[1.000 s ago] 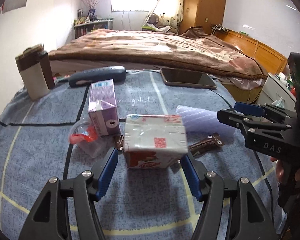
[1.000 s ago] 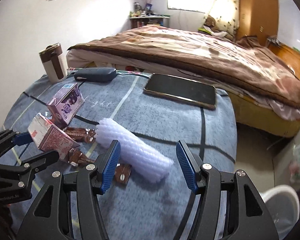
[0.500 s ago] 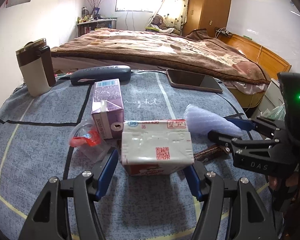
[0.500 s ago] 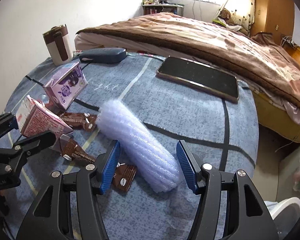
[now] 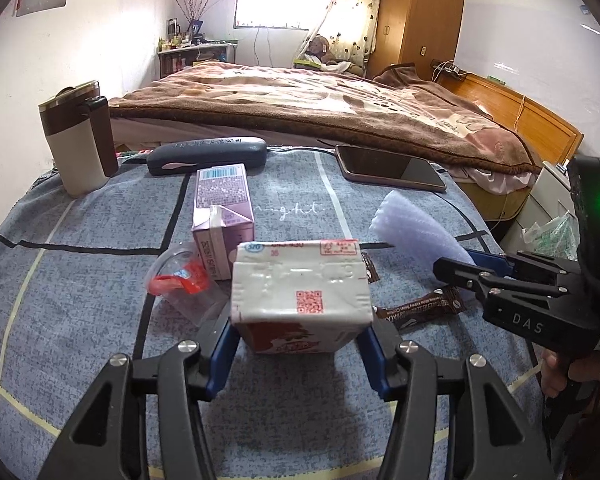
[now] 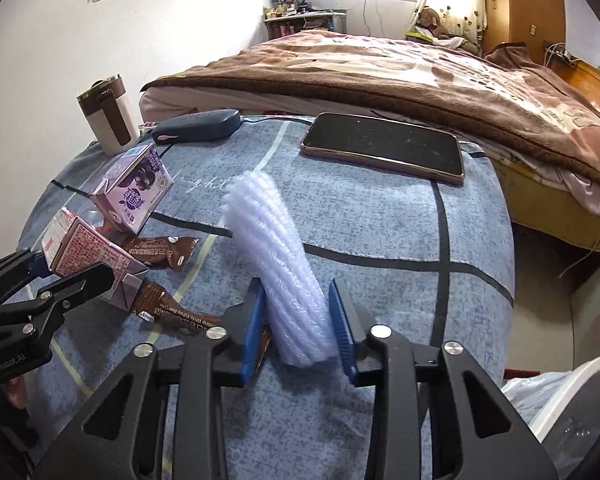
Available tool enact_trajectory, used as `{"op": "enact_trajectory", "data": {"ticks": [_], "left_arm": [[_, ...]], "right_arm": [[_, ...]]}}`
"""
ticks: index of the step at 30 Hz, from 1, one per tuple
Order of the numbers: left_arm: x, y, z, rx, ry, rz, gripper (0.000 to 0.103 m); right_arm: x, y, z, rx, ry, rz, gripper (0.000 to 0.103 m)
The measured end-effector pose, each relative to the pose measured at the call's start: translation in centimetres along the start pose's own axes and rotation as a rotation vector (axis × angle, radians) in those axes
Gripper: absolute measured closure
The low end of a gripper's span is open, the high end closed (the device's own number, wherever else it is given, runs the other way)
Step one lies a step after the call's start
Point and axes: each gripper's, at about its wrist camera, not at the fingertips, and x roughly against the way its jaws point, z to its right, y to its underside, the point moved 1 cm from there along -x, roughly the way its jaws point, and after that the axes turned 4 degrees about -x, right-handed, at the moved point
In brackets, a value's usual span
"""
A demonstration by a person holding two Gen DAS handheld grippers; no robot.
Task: Collect trash
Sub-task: 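Grasp the white milk carton with the left tool while the right tool grasps the foam mesh sleeve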
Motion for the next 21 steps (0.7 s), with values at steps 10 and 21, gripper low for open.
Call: {"op": "enact_trajectory", "data": {"ticks": [10, 21], "left_arm": [[1.8, 0.2, 1.1, -0.035, -0.018, 0.019, 0.047], [4.3, 0.6, 3.1, -0.063, 0.003, 0.045, 0.047]], "right_arm": [[1.4, 0.6, 0.0, -0.034, 0.003, 0.037, 0.075], [4.0, 1.9, 0.7, -0.093, -0.011, 0.076, 0.075]]}}
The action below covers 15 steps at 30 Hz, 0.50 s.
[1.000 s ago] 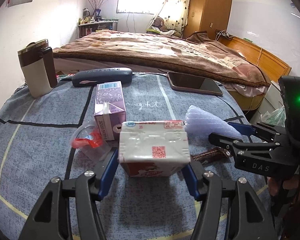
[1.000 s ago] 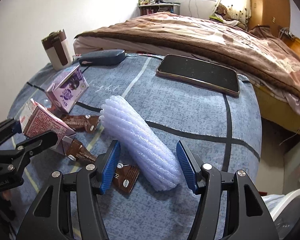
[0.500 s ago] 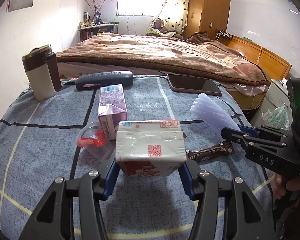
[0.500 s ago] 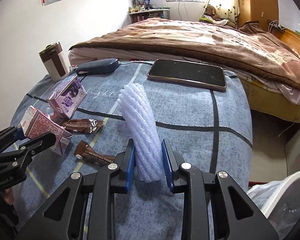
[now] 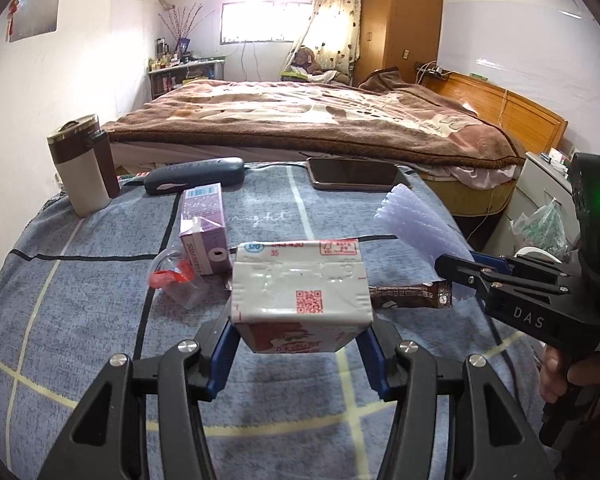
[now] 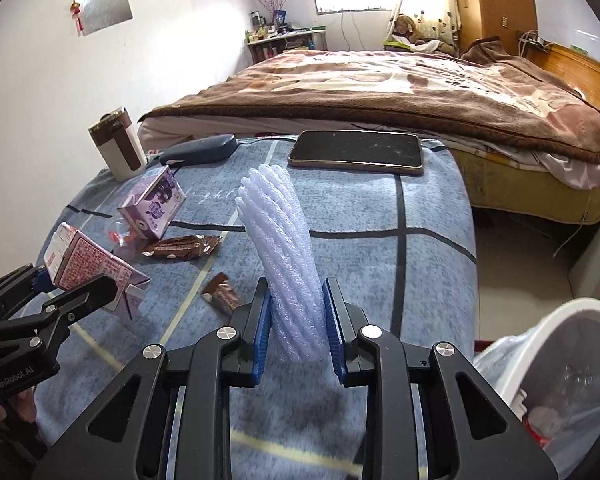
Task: Collect trash
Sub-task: 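Grasp the white milk carton with the left tool while the right tool grasps the foam mesh sleeve, then carry carton and foam sleeve over the bin and open both tools to drop them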
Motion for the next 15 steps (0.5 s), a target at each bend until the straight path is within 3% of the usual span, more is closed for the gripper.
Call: {"op": "enact_trajectory", "data": {"ticks": [6, 12, 15], "left_arm": [[1.2, 0.0, 1.1, -0.014, 0.011, 0.014, 0.047], [2.2, 0.1, 2.2, -0.021, 0.022, 0.030, 0.047], [2.5, 0.2, 2.6, -0.030, 0.027, 0.031, 0.047]], "right_arm": [[1.6, 0.8, 0.5, -0.036, -0.025, 0.025, 0.075], [3.1, 1.8, 1.5, -0.105, -0.109, 0.029, 0.075], [3.9, 2.5, 1.8, -0.120, -0.100, 0.043, 0.075]]}}
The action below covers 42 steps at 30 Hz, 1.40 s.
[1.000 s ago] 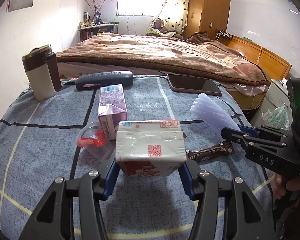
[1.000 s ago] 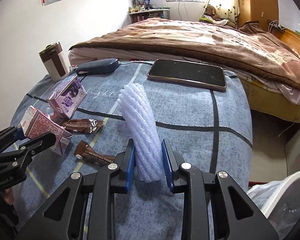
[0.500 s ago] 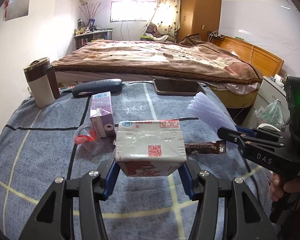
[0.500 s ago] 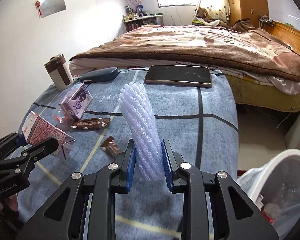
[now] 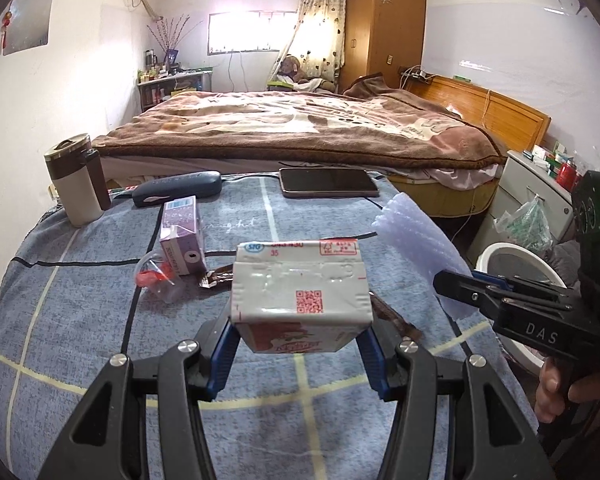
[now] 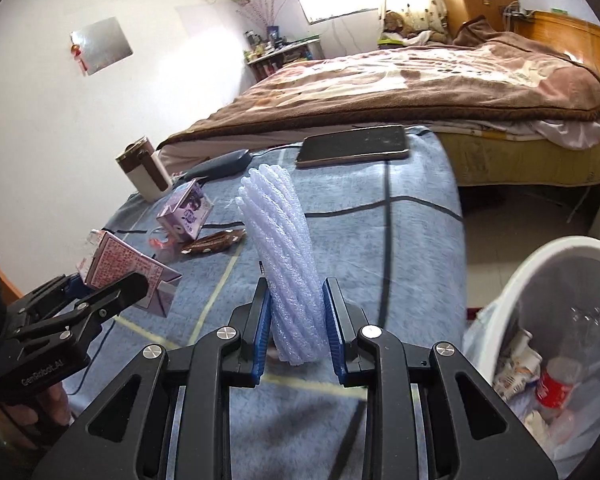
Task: Collect trash
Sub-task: 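Carry carton and foam sleeve over the bin and open both tools to drop them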
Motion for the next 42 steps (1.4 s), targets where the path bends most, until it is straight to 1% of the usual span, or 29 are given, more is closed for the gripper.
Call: {"op": "enact_trajectory", "data": {"ticks": [7, 11, 16, 23, 27, 31, 37, 42], "left_arm": [[1.0, 0.0, 2.2, -0.034, 0.021, 0.014, 0.047], [1.5, -0.1, 3.9, -0.060, 0.039, 0.023, 0.047], [1.4, -0.1, 6.1, -0.077, 0.076, 0.006, 0.047], [1.2, -0.3, 10.1, -0.128, 0.128, -0.001, 0.047], [1.1, -0.6, 12.4, -0.152, 0.158, 0.003, 0.047], [0.9, -0.7, 14.9, -0.175, 0.200, 0.005, 0.047], [0.4, -1.0, 18.1, -0.219, 0.243, 0.002, 0.047], [-0.3, -1.2, 20.7, -0.248, 0.274, -0.009, 0.046]], "right_arm": [[2.2, 0.9, 0.7, -0.028, 0.024, 0.030, 0.075], [4.0, 1.3, 1.0, -0.029, 0.063, 0.058, 0.075], [5.8, 1.4, 2.0, -0.038, 0.128, 0.103, 0.075], [8.1, 2.2, 4.6, -0.097, 0.185, 0.139, 0.075], [9.3, 2.6, 6.0, -0.115, 0.248, 0.156, 0.075], [10.4, 2.9, 7.1, -0.132, 0.287, 0.166, 0.075], [11.9, 3.7, 9.7, -0.188, 0.338, 0.176, 0.075], [12.3, 4.1, 11.6, -0.222, 0.402, 0.170, 0.075]]}}
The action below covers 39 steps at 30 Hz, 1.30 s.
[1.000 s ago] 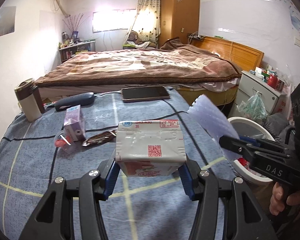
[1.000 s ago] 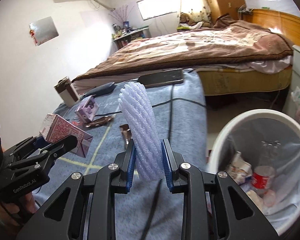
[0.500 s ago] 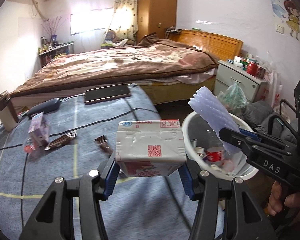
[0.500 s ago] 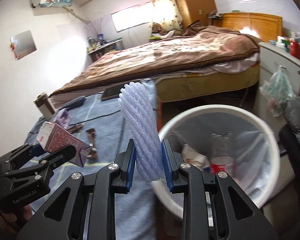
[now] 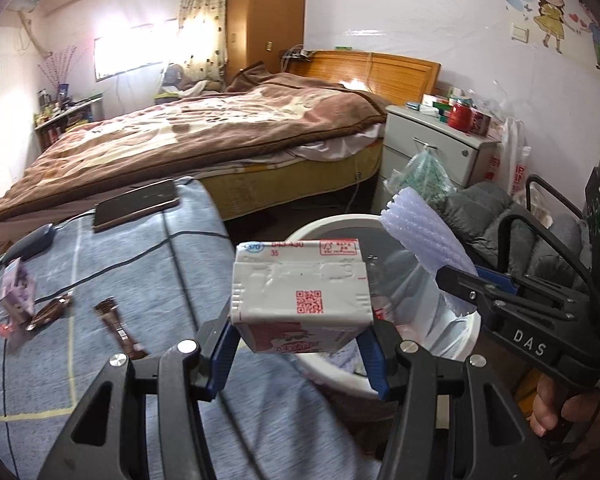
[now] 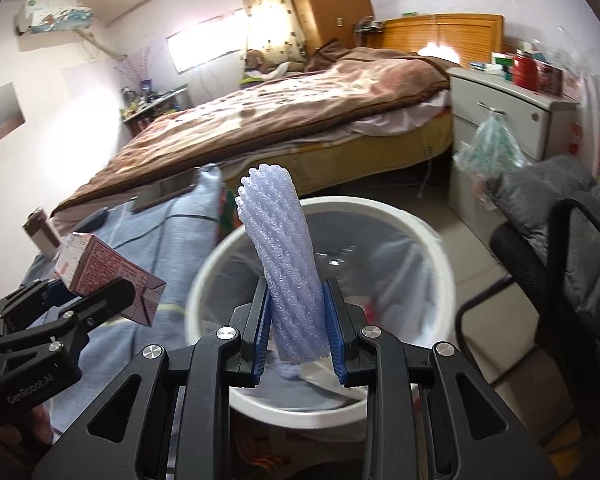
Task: Collect trash
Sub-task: 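Carry carton and foam sleeve over the bin and open both tools to drop them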
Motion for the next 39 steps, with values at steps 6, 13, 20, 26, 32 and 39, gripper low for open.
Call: {"op": "enact_trajectory", "data": {"ticks": [6, 13, 20, 26, 32, 39], "left_arm": [[-2.0, -0.7, 2.3, -0.023, 0.040, -0.023, 0.046], [-3.8, -0.9, 3.6, -0.024, 0.061, -0.056, 0.046], [-4.5, -0.9, 3.6, -0.012, 0.070, -0.076, 0.046], [-4.3, -0.7, 3.4, -0.002, 0.076, -0.072, 0.041], [-3.9, -0.7, 3.1, 0.005, 0.079, -0.063, 0.037], [-2.6, -0.4, 2.3, 0.010, 0.067, -0.057, 0.037]], "right_arm": [[-0.6, 0.1, 1.9, -0.013, 0.049, -0.023, 0.075], [-1.4, 0.6, 2.9, -0.004, 0.090, -0.069, 0.075], [-1.9, 0.7, 3.5, 0.008, 0.141, -0.088, 0.069], [-1.8, 0.8, 3.5, 0.012, 0.135, -0.097, 0.043], [-1.4, 0.6, 3.3, 0.001, 0.141, -0.083, 0.043], [-0.8, 0.6, 2.9, -0.013, 0.130, -0.067, 0.043]]}}
